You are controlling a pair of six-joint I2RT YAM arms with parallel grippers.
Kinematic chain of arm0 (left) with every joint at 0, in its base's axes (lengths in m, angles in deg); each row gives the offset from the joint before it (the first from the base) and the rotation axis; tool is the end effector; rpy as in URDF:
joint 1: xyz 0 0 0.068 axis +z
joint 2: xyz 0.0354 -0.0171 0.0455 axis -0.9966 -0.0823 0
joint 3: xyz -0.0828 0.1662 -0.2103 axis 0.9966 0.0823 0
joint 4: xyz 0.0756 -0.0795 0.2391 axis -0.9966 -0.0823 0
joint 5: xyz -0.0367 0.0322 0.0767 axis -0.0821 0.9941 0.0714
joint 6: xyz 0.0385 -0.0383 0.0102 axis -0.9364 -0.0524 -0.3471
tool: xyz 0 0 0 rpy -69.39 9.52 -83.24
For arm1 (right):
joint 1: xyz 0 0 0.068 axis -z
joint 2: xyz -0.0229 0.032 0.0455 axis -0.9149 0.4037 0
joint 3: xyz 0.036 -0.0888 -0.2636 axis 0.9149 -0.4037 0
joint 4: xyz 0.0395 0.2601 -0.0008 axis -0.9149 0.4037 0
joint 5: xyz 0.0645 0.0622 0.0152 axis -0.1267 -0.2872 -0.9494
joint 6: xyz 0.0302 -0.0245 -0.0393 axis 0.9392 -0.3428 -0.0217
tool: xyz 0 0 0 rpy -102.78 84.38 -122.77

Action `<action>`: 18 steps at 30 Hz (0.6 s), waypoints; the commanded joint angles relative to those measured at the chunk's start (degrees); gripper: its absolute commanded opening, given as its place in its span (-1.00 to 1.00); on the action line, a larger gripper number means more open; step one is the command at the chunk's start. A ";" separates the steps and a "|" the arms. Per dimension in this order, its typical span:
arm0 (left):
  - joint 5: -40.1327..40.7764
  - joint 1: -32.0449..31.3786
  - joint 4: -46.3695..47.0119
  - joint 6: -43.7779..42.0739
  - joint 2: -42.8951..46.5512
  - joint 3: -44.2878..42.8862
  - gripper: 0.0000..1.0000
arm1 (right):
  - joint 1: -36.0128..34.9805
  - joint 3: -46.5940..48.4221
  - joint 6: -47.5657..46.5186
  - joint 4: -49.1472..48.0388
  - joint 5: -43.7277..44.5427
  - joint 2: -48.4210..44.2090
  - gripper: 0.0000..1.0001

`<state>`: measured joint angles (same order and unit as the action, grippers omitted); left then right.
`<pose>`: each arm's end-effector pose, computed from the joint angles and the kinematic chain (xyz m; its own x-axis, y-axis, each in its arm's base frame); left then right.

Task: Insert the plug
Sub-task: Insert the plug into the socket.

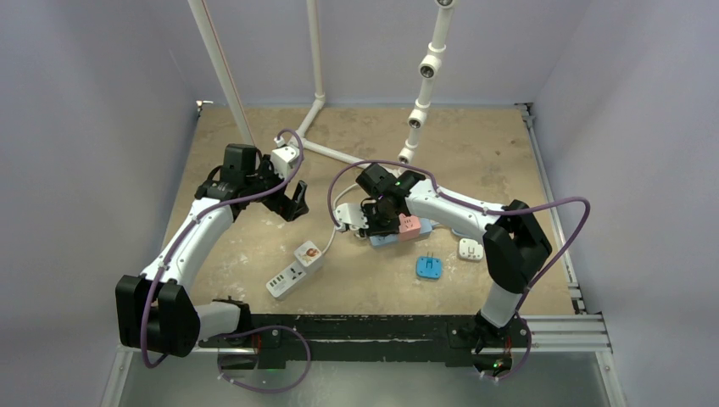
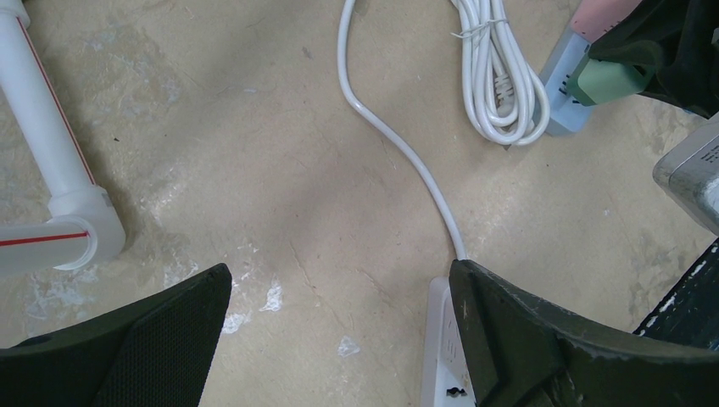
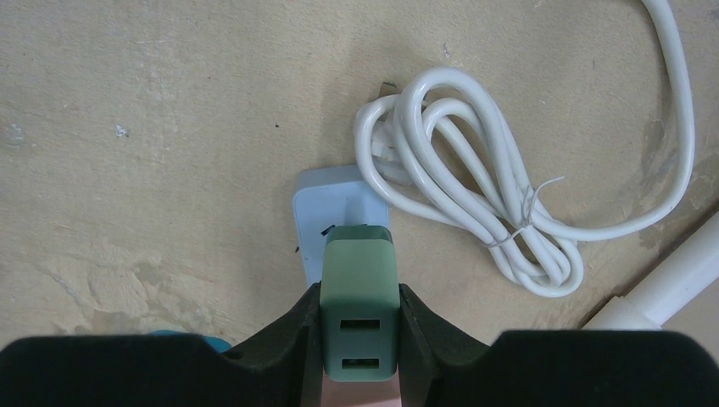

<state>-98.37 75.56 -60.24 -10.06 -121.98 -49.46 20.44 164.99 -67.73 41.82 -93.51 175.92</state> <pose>0.2529 -0.0618 0.2834 -0.5629 0.3394 -0.7536 0.6506 0.7443 -0.1507 0.2428 0.2564 0.2270 0.2267 -0.9307 -0.2871 -0.9650 -0.1748 -0.1953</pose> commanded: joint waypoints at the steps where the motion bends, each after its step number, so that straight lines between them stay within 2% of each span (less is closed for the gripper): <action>1: 0.10 0.31 0.39 -1.11 1.33 -0.97 0.98 | -0.20 0.93 -0.32 1.36 -0.58 -0.16 -1.00; 18: 0.25 0.31 0.38 -1.28 1.94 -0.68 0.98 | -0.21 2.24 -0.19 0.69 -1.57 2.19 -1.00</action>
<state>-98.08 75.56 -60.24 -10.30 -121.70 -49.46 20.44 165.74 -67.73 42.26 -93.33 177.52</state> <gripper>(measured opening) 0.992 0.335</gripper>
